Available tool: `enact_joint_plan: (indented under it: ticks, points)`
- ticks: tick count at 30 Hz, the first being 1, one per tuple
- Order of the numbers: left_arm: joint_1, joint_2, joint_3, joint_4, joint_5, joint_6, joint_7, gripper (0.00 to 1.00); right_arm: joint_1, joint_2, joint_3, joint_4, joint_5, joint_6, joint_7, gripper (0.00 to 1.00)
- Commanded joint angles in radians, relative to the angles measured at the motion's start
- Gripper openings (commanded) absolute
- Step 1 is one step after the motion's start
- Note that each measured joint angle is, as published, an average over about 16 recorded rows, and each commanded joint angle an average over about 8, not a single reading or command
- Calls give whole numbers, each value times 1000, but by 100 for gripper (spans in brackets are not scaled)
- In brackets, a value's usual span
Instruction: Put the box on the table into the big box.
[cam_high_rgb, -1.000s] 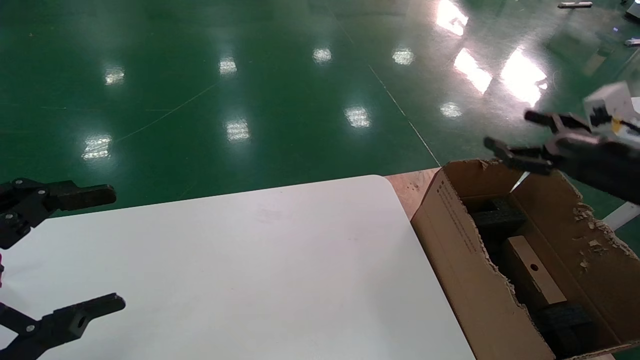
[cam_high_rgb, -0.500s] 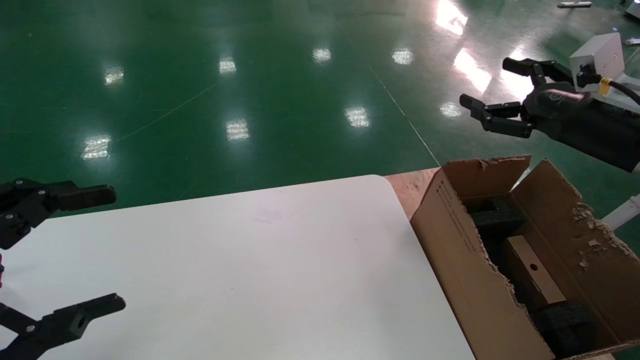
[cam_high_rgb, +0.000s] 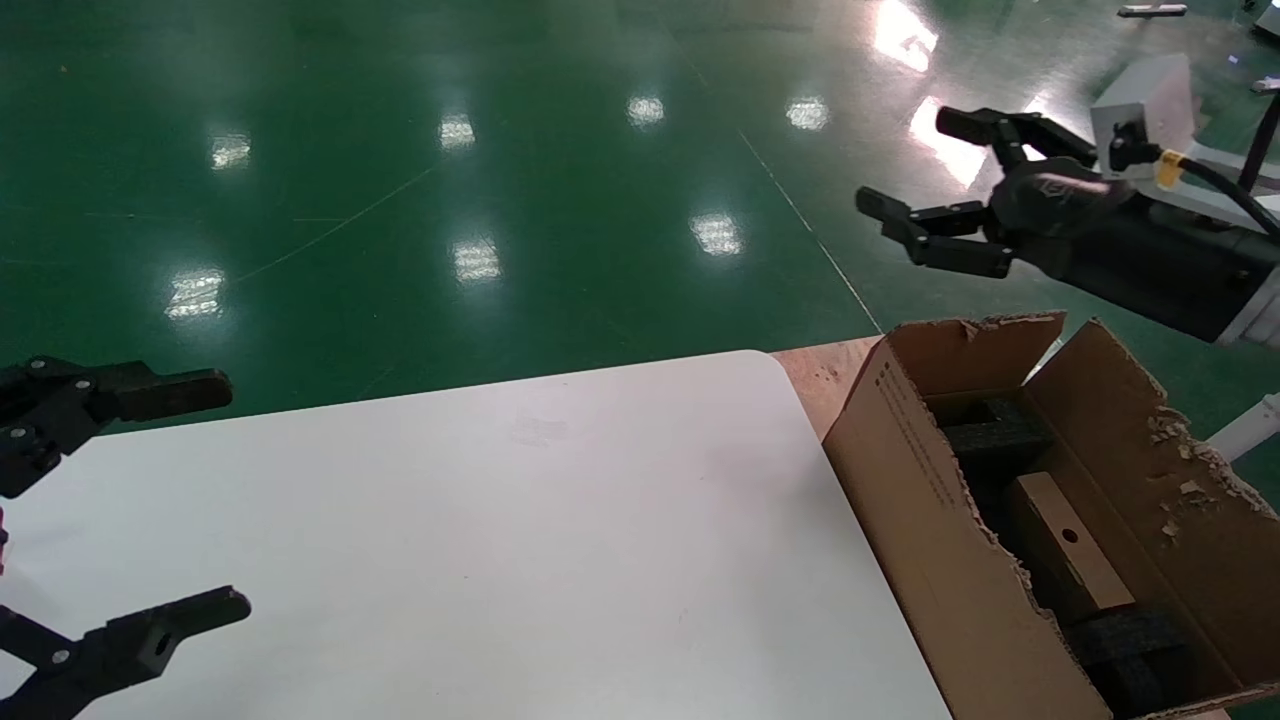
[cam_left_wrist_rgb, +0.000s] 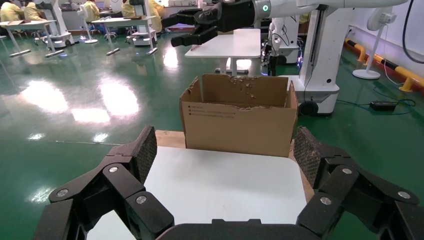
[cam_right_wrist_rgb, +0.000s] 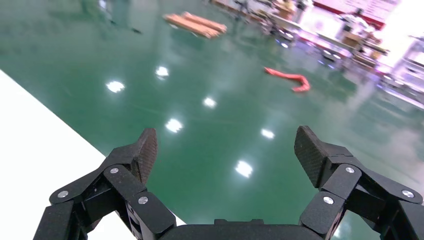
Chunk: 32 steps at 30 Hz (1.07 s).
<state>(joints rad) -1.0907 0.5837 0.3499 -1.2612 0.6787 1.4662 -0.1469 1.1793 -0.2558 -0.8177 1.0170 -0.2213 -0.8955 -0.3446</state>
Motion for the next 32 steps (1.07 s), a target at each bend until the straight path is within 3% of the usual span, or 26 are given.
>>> enact_joint_plan:
  ticks: [1, 32]
  points:
    - [0, 0, 0, 0, 0, 0, 0, 100, -4, -14, 21, 10, -20, -24, 21, 100]
    - [0, 0, 0, 0, 0, 0, 0, 100, -64, -219, 331, 164, -313, -369, 327, 100]
